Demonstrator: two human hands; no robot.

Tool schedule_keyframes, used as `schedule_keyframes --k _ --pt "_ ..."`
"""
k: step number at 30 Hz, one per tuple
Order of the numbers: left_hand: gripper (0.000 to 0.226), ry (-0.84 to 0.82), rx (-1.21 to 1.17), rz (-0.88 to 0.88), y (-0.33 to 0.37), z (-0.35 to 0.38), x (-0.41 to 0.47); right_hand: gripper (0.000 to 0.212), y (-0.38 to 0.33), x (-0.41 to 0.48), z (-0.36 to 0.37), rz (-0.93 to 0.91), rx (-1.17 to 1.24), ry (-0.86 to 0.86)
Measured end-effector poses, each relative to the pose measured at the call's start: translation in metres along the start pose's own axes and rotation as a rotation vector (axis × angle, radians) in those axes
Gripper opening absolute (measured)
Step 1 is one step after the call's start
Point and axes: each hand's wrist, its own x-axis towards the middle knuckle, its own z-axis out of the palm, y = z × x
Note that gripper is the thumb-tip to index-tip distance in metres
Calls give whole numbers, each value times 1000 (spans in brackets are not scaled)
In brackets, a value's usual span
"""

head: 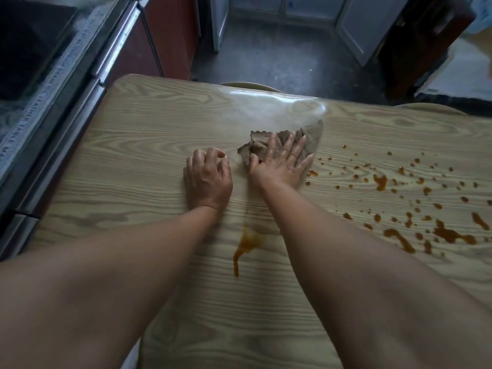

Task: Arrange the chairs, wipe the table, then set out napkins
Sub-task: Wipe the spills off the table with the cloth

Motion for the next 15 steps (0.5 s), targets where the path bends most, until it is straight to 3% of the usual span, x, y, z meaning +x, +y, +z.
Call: schedule_keyframes --k 15 --pt "43 -5 -122 -60 6 -8 -2 76 26 -106 33 -297 -30 -7"
